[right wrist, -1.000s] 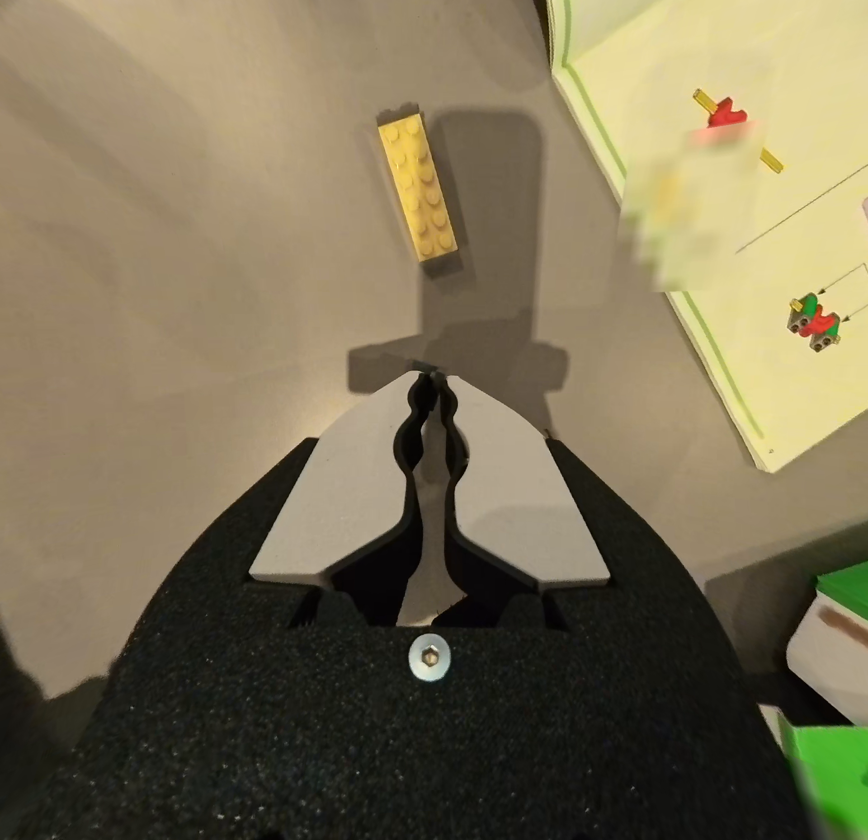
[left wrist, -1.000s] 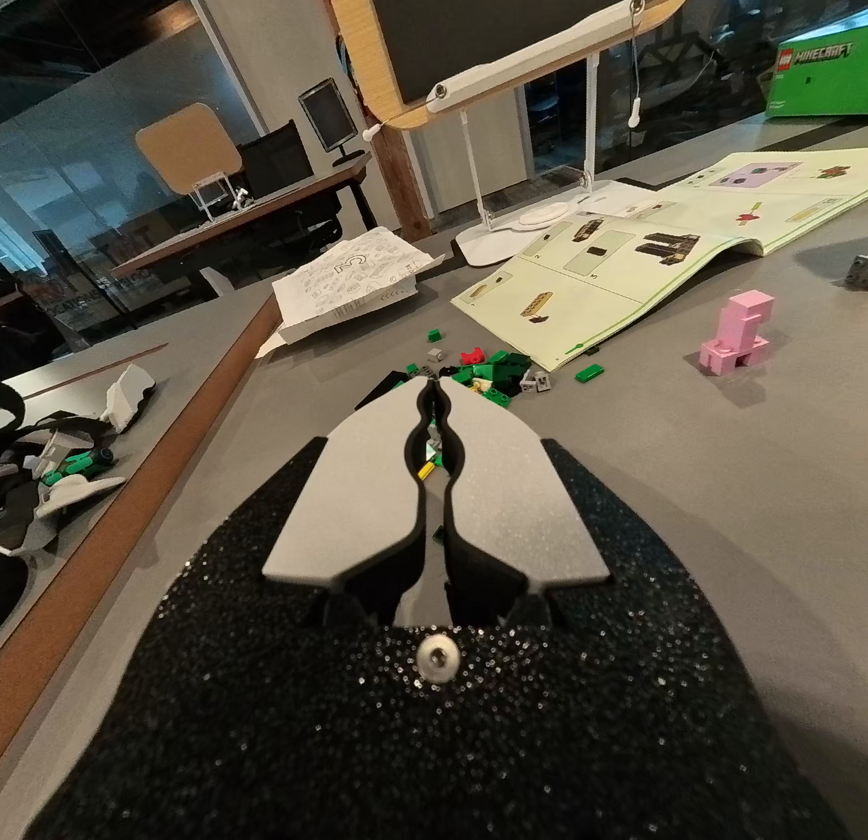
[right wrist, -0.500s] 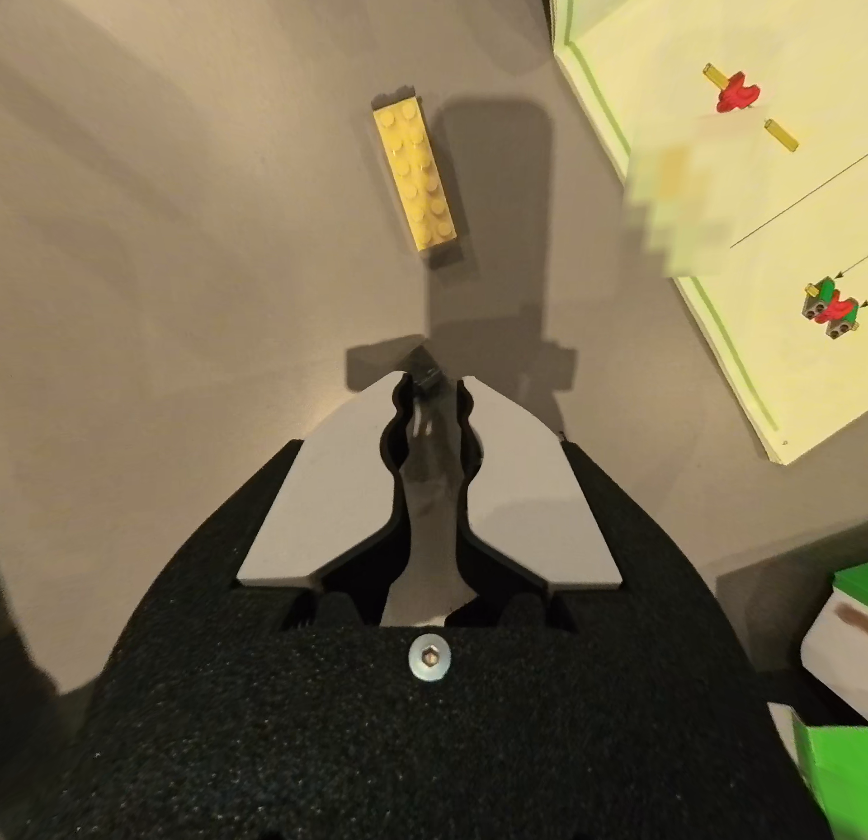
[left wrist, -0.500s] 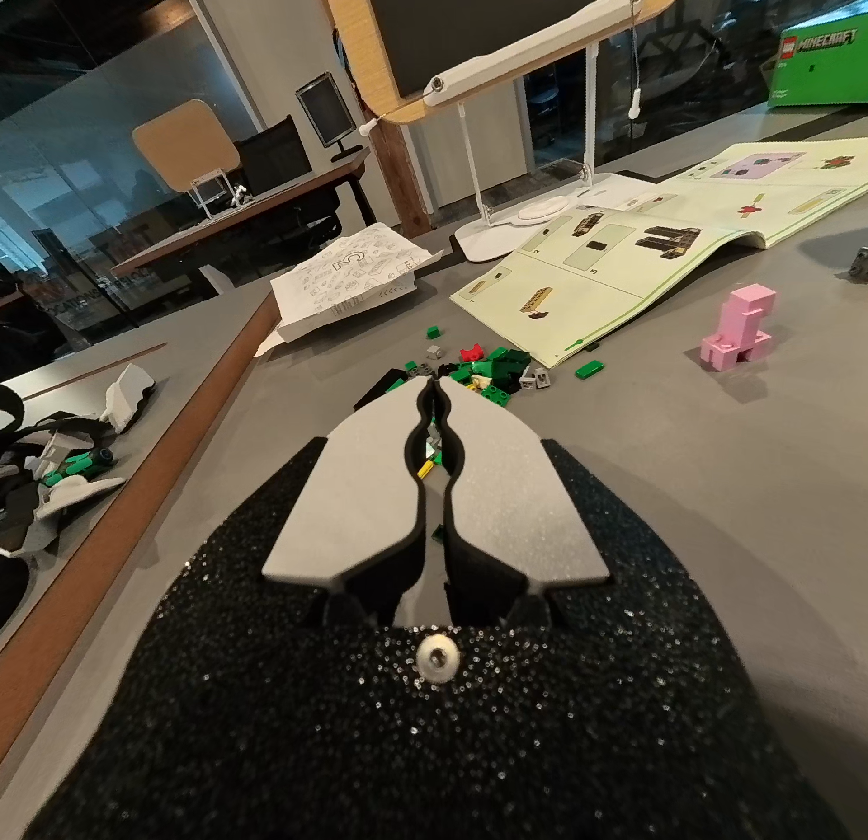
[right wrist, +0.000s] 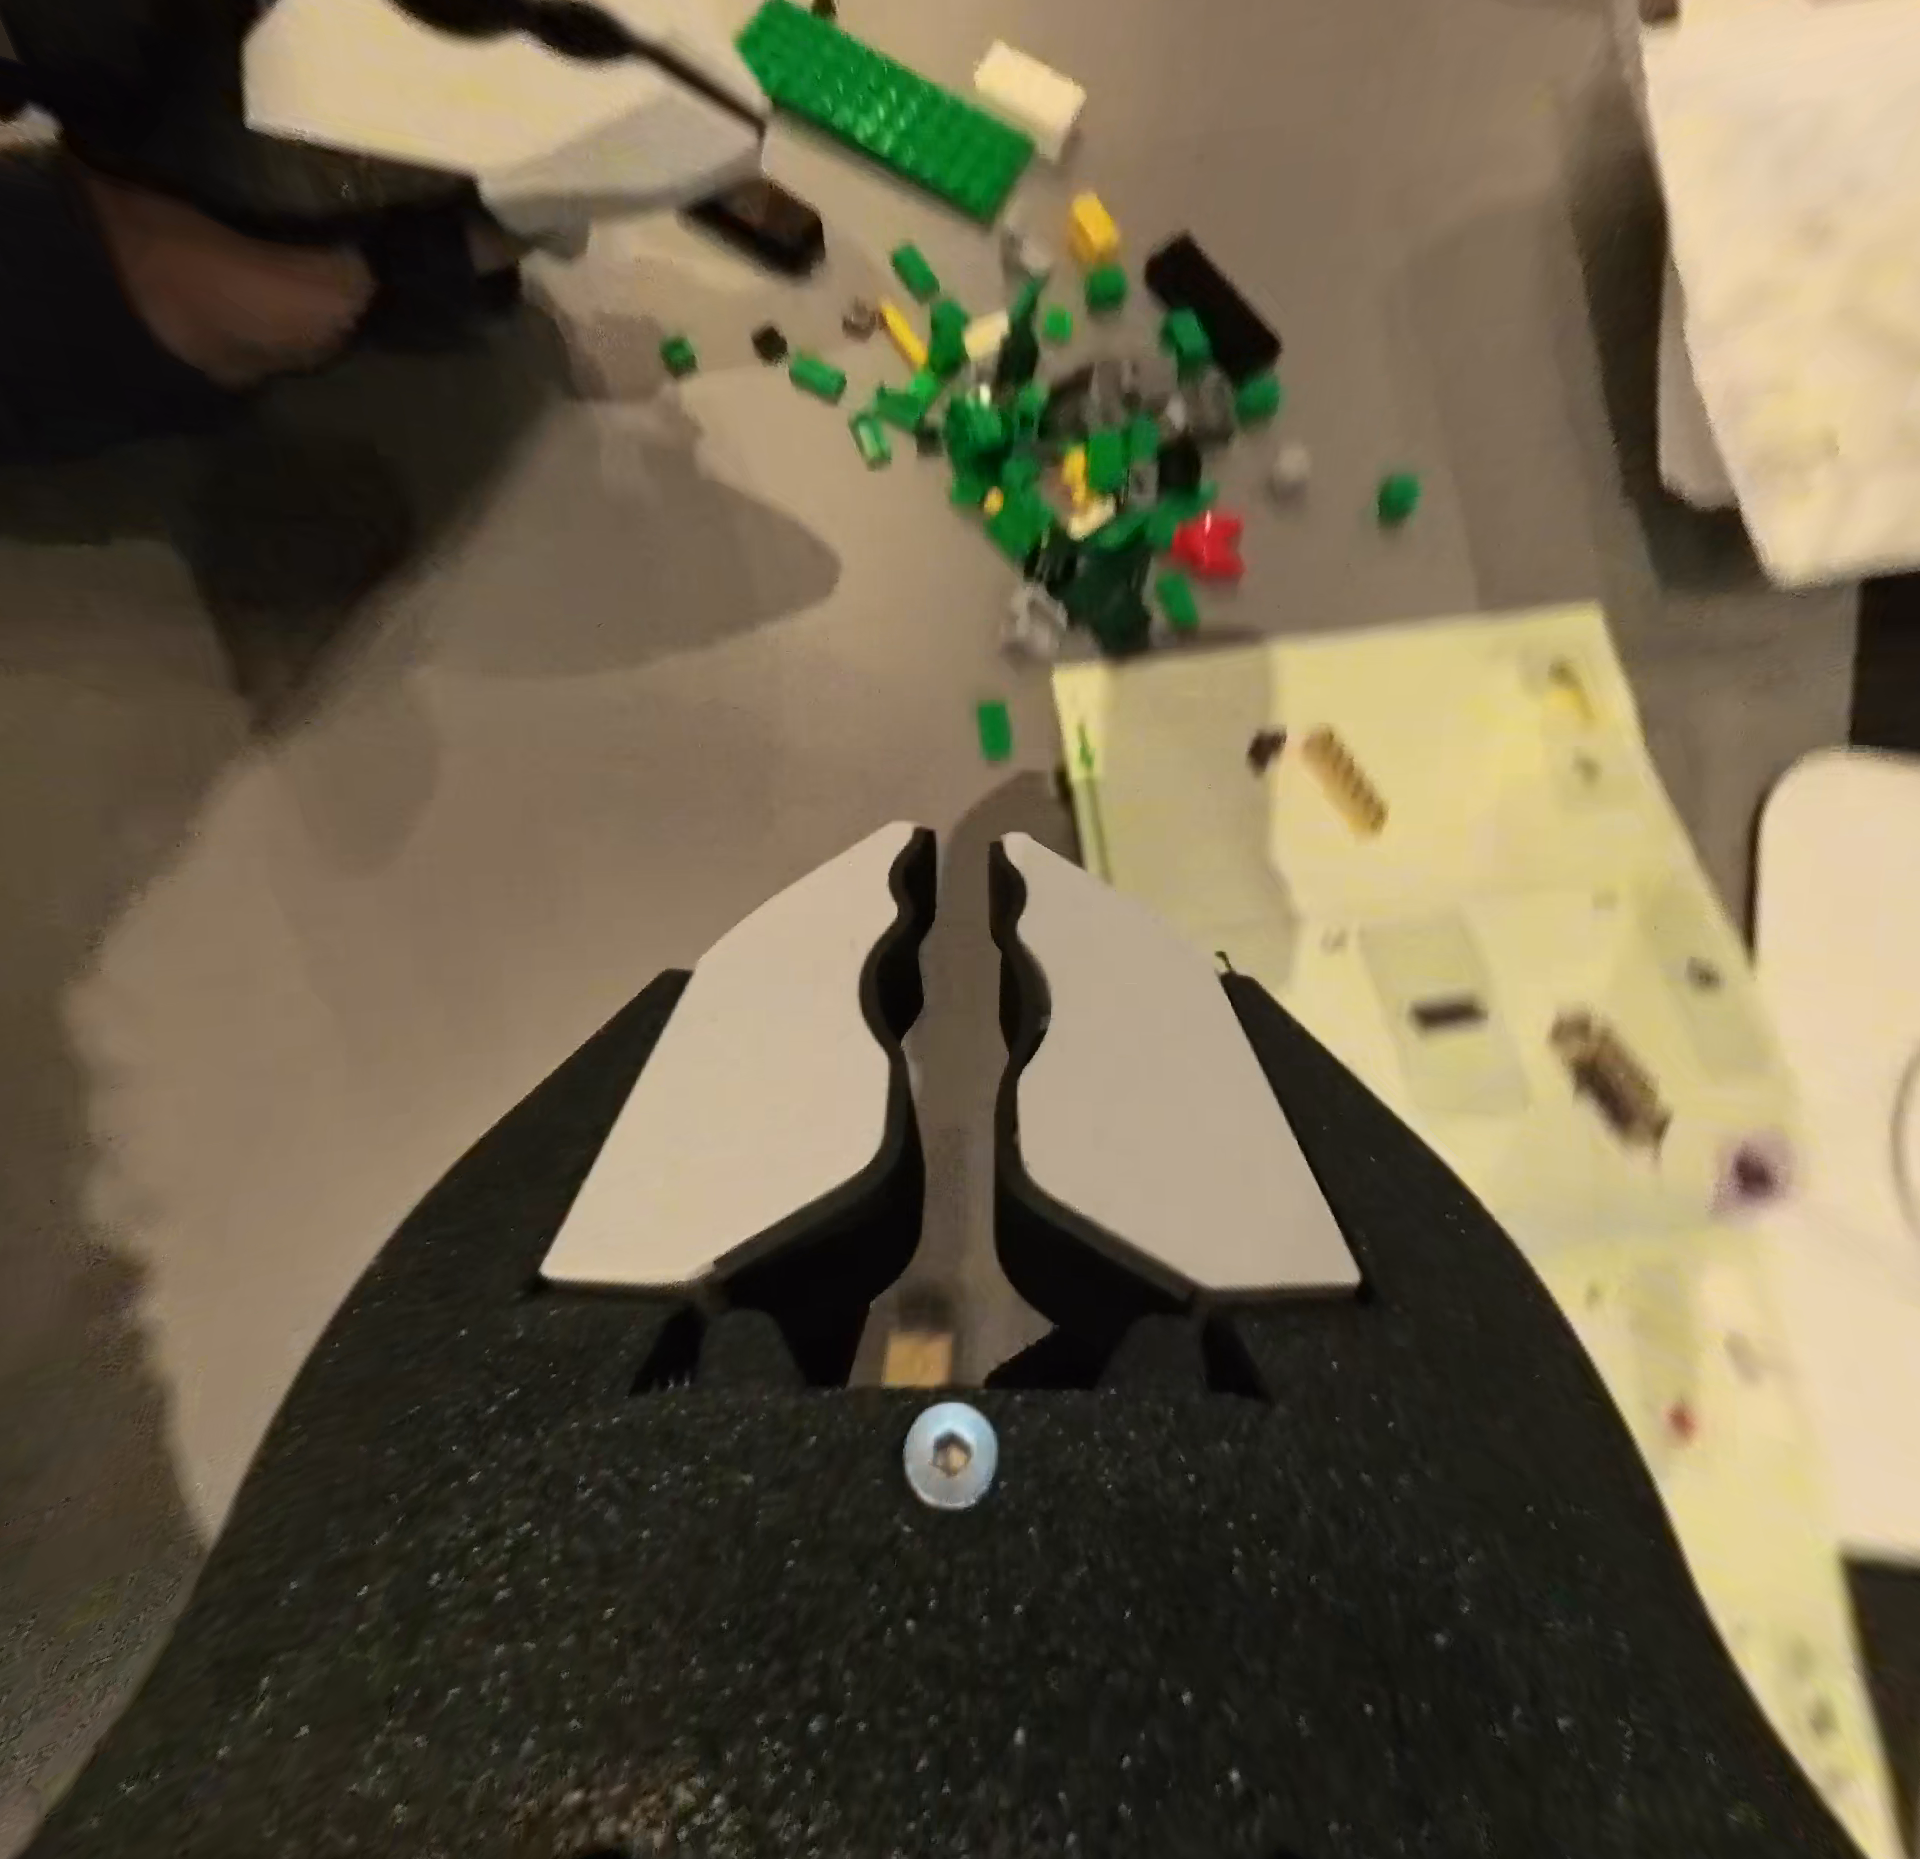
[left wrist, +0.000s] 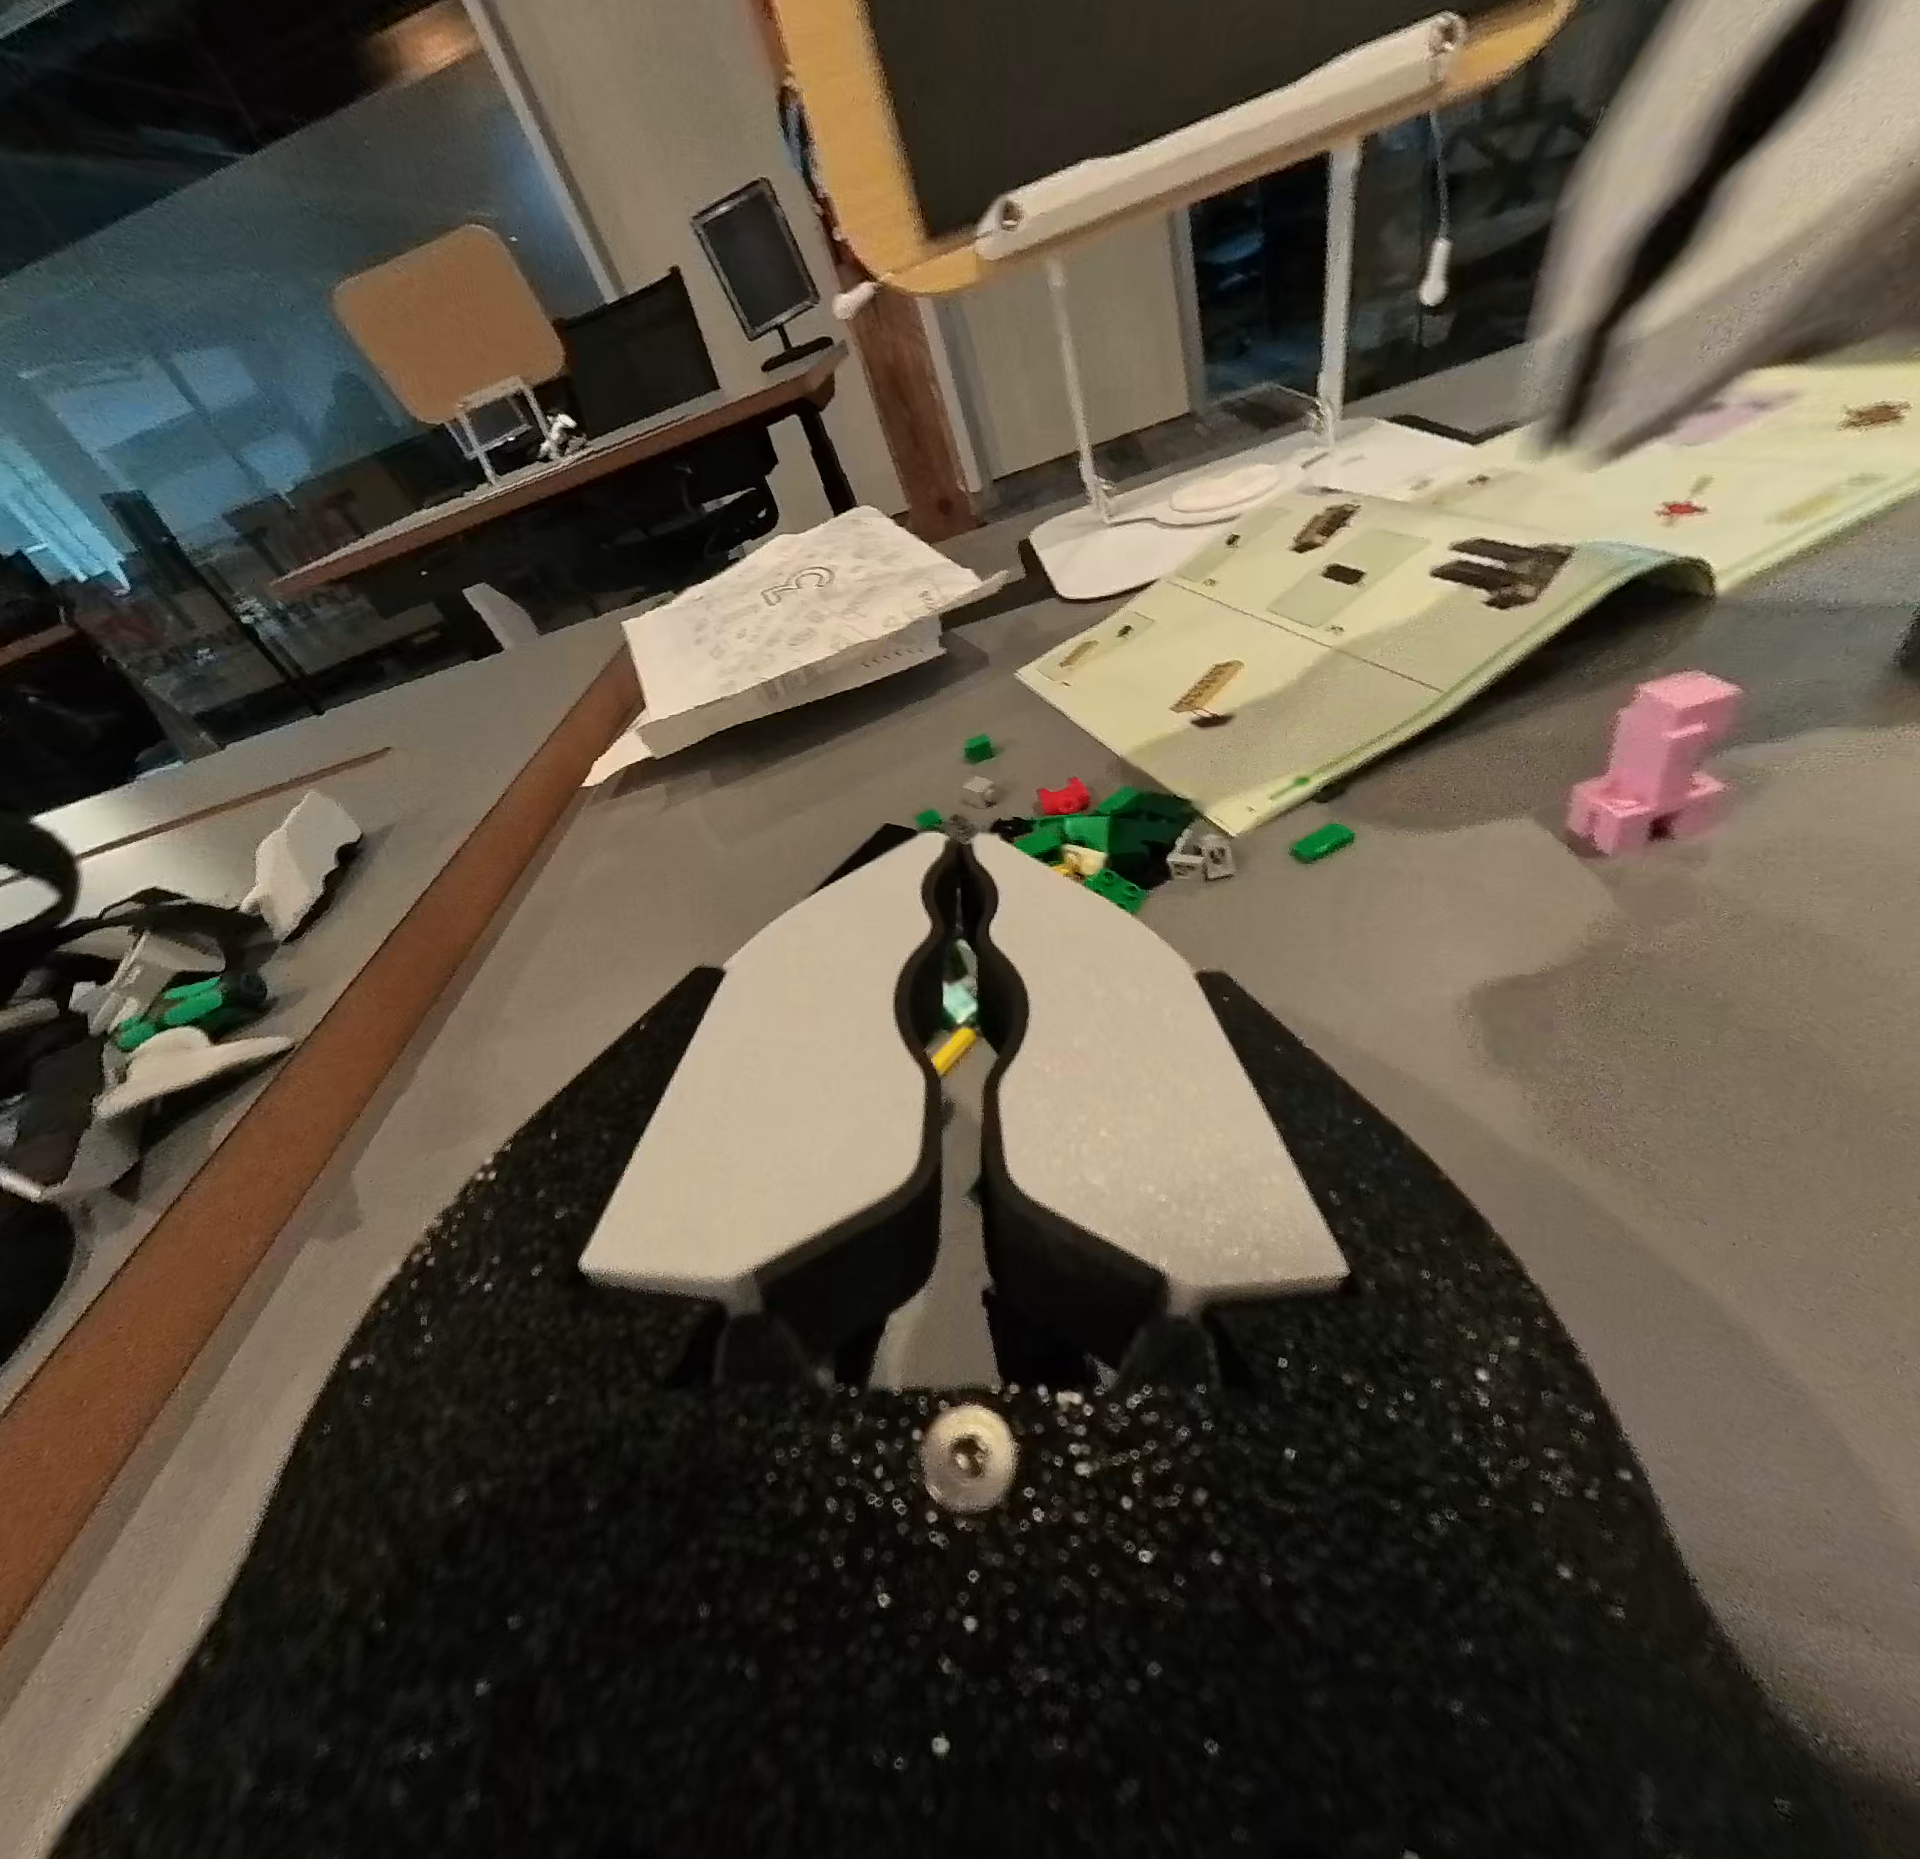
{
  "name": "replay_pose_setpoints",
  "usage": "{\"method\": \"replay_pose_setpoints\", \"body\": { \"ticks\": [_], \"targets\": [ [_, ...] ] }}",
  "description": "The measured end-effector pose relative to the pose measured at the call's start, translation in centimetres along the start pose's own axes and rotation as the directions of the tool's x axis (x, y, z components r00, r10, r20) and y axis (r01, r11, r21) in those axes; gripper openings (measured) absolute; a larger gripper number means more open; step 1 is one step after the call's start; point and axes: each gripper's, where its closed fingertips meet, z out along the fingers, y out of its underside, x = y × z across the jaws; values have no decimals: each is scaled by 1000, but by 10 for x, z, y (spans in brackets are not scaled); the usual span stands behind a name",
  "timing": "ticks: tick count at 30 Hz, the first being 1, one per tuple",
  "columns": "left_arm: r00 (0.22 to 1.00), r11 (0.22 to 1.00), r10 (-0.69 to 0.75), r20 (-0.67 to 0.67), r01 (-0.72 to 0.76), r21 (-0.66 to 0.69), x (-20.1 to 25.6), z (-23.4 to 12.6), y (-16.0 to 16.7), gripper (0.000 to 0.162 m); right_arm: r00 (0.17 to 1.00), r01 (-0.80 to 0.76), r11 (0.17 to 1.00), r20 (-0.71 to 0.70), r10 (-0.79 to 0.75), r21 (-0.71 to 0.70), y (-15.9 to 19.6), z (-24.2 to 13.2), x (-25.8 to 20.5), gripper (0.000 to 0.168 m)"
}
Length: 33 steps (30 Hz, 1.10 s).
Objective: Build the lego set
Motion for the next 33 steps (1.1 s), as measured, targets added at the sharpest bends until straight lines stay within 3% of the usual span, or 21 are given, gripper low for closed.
{"method": "replay_pose_setpoints", "body": {
  "ticks": [5,8,12,24,33],
  "targets": [
    [994,997,-60,96,54,62,-21,-8,-5,0,992,99,995,78,-97,-19,-53,56,25,9],
    [986,990,-121,117,110,92,-30,-12,-7,0,989,135,988,67,-130,-70,-63,86,42,9],
    [990,994,-89,109,82,68,-26,-9,-5,0,987,144,983,88,-134,-116,-62,114,56,11],
    [993,996,-74,92,70,50,-23,-6,-3,0,935,233,969,293,-199,-85,-63,136,38,13],
    [994,997,-67,81,63,45,-21,-5,-3,0,884,400,912,297,-360,-86,-68,152,34,24]
  ]
}}
